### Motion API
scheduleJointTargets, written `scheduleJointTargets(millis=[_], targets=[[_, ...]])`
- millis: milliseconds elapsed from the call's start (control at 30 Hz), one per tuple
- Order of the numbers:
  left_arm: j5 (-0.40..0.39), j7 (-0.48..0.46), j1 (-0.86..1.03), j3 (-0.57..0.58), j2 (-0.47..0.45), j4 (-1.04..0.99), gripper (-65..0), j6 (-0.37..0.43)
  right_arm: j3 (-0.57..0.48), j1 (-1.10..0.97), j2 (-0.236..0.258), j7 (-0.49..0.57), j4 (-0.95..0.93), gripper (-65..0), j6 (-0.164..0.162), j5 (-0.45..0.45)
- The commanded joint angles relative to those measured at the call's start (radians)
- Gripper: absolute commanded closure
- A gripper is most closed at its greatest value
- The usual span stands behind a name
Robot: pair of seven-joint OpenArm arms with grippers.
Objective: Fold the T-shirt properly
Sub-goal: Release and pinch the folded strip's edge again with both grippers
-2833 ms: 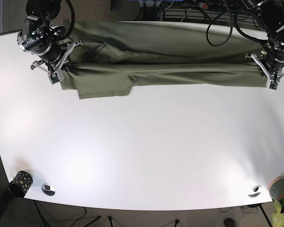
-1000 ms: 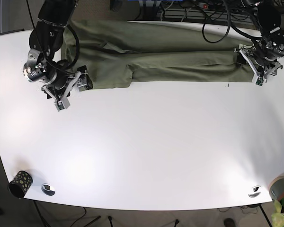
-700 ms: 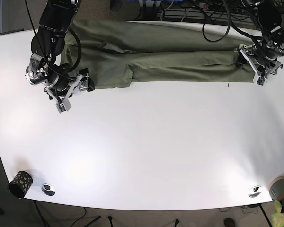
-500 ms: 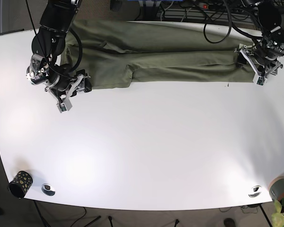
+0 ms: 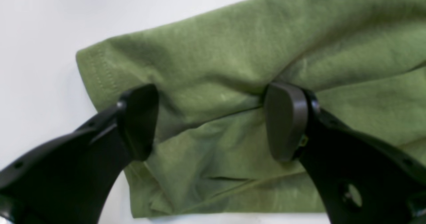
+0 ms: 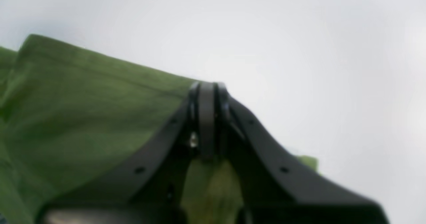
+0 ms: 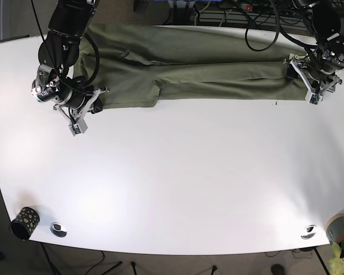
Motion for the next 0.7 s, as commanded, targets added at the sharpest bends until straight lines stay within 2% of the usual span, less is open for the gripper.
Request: scheduleJointTargets(millis=[0,267,567,667], targets=[[0.036,0.025,0.003,0.004,-0.005,-0.007,-45.8,0.005,0.005,-0.014,0.012,0.014,0.091,0.0,0.007,0.020],[0.036,0.025,-0.024,0.001,-0.008,-0.104,-45.8,0.005,0.023,-0.172,0.015,0.014,0.301,0.0,-0.002,0.178],[0.036,0.024,-0.028,0.005,-0.010,-0.118,-45.8,0.005,0.175,-0.279,-0.025,0.014,0.322,0.0,0.006,0.183],[0.036,0.024,-0.028,0.005,-0.010,-0.118,-45.8,0.005,0.192,-0.299,-0.026,0.014,0.322,0.0,0.006,0.181]])
